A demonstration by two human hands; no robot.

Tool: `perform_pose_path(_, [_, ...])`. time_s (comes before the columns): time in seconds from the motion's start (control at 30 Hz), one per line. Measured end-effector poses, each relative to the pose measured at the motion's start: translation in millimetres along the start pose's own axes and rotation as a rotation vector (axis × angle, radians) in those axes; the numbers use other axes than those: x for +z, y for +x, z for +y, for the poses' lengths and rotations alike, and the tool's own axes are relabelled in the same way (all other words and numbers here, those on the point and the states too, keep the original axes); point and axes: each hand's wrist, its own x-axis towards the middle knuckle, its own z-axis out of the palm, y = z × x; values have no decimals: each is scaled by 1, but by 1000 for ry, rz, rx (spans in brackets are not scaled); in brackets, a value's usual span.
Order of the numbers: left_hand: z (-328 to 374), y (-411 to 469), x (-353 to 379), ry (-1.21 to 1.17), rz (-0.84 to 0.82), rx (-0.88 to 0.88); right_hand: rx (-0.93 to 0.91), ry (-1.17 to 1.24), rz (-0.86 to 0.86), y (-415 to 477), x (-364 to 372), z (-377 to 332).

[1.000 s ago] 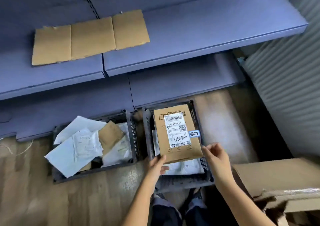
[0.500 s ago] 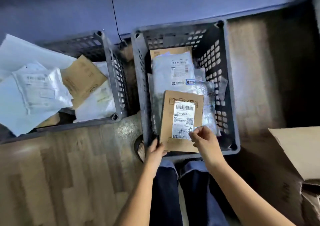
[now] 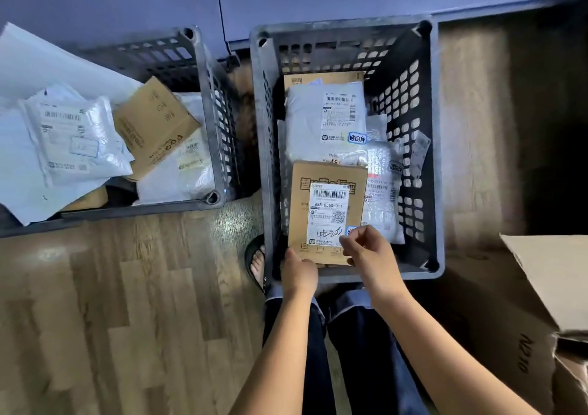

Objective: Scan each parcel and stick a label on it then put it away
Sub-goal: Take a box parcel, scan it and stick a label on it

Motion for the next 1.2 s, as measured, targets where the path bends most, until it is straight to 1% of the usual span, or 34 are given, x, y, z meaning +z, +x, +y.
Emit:
perform_pose_path(0.13, [4, -17, -12, -4, -23, 51, 1, -8, -13, -13, -8, -17])
perform_pose_path(0.33, [21, -45, -48, -117, -31, 76, -27, -79, -80, -36, 2, -54])
perform_pose_path(0.47, [35, -61, -90, -216, -8, 106, -70, -163, -154, -56, 23, -91])
perform_pose_path(0.6, [44, -66, -141, -295, 35, 148, -111, -206, -185, -74, 55, -120])
perform_pose_path(0.67, [43, -66, -164, -320, 29, 130, -101, -235, -196, -79, 73, -126])
perform_pose_path(0.77, [35, -50, -204, -322, 50, 87, -88, -289, -225, -79, 116, -132])
perform_pose_path(0.97, [29, 11, -297, -278, 126, 89, -30, -300, -186, -53, 226, -130])
perform_pose_path(1.07, [30, 36, -347, -312, 214, 108, -3, -353, -228, -42, 283, -132])
perform_pose_path(1.13, [31, 54, -378, -341, 274, 71, 18, -374, -263, -29, 322, -136])
perform_pose_path(1.2, [30, 73, -398, -402, 285, 51, 62, -341, -307, -14, 356, -144])
